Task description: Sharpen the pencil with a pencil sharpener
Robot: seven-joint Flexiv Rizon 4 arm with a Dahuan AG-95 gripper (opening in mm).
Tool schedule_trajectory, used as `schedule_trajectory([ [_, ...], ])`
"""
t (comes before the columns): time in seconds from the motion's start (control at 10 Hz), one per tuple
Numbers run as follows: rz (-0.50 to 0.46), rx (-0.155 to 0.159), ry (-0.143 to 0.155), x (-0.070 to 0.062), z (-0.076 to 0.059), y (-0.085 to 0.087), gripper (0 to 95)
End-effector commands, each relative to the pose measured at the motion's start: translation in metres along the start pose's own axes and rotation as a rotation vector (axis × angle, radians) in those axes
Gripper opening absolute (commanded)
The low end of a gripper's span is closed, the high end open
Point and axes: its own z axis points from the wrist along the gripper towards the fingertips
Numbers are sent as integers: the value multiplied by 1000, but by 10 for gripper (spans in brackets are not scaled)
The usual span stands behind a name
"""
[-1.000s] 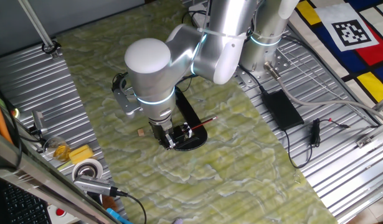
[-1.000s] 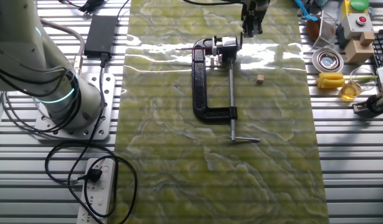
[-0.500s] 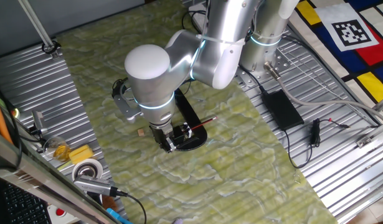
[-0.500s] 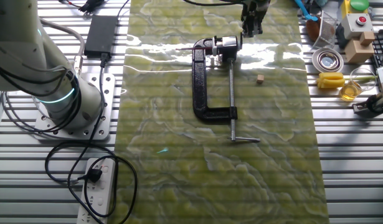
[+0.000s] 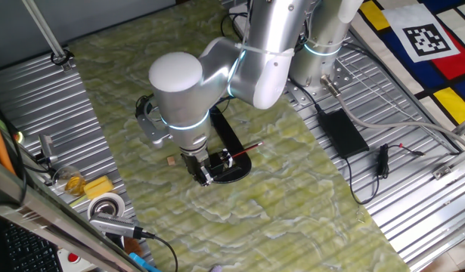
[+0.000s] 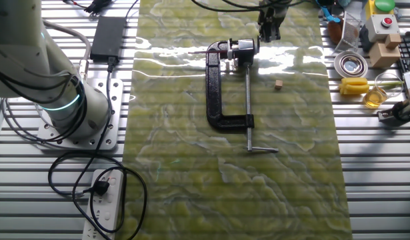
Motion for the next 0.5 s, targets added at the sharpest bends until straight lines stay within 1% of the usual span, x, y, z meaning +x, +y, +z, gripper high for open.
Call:
schedule_trajectory([
  [0.1,-5,5,-4,-1,2,-2,0],
  [0.5,-23,6,-8,0,9,-3,0],
])
